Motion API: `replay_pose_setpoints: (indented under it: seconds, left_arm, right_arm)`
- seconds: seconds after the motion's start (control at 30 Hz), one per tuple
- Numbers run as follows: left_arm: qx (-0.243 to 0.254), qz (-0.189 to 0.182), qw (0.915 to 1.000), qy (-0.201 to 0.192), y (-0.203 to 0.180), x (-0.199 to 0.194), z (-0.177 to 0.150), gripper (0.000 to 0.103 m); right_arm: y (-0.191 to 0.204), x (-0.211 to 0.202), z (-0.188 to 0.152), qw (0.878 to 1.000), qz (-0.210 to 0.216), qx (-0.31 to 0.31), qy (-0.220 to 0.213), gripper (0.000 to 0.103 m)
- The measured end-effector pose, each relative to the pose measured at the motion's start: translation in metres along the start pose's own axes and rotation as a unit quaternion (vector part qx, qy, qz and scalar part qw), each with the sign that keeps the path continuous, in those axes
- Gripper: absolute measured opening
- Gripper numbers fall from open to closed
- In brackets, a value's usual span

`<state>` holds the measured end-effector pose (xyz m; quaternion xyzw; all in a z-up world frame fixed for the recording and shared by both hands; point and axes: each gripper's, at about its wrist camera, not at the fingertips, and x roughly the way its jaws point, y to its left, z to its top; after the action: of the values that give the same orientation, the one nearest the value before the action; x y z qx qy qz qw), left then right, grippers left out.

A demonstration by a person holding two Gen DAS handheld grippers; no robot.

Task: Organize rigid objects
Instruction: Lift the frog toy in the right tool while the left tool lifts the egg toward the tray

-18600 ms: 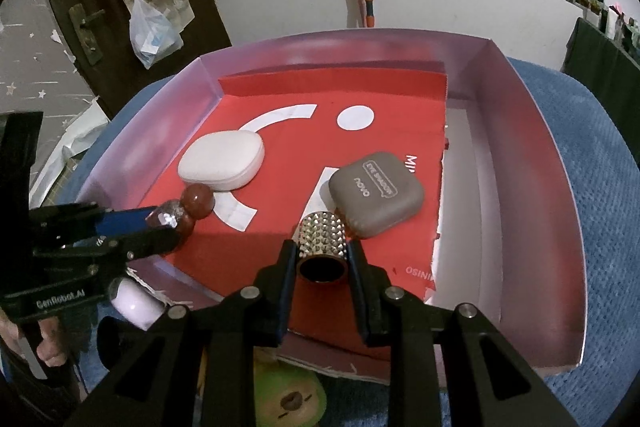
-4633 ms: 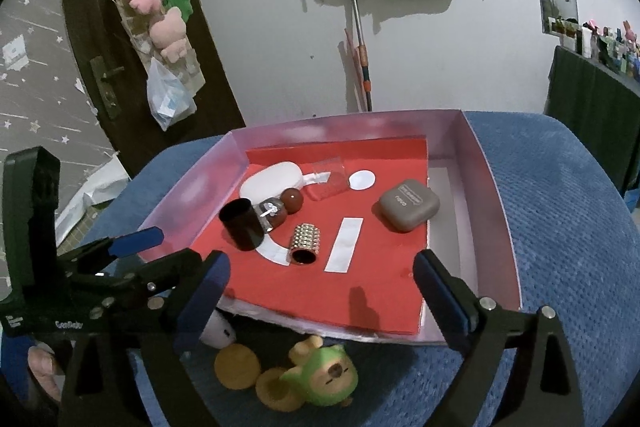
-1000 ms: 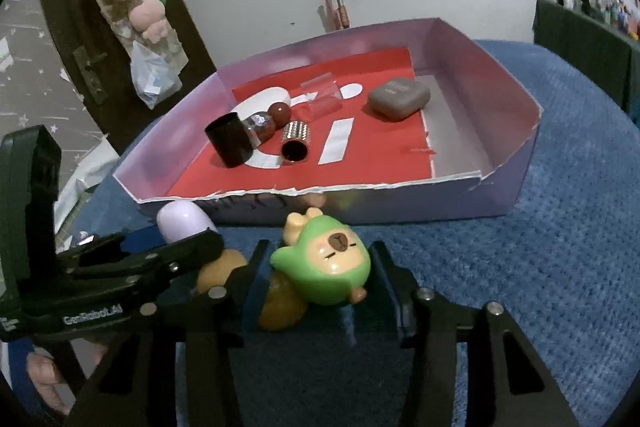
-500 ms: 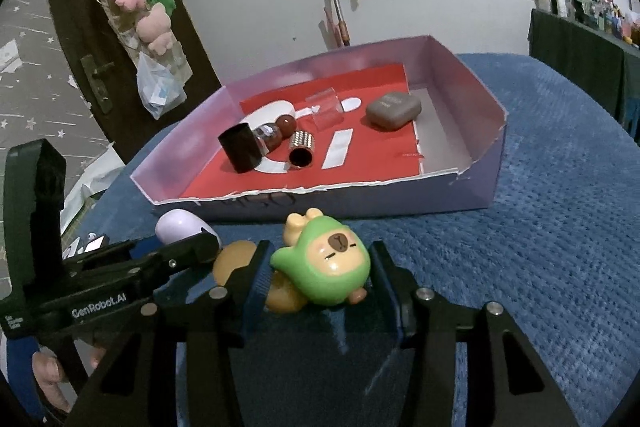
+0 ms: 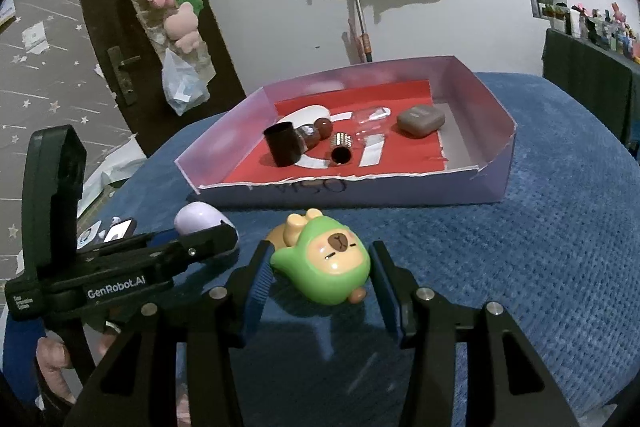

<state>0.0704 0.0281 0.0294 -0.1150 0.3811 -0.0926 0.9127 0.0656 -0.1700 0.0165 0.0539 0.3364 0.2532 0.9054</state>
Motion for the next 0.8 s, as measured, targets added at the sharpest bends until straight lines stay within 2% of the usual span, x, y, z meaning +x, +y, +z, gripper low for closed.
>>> replay_pose_setpoints:
  seconds: [0.8]
  left_arm:
    - [0.014, -0.011, 0.9998, -0.013, -0.007, -0.011, 0.009, 0.045]
  right_arm:
    - [0.006, -0.014, 0.015, 0.999, 0.01, -0.016, -0.028, 0.051]
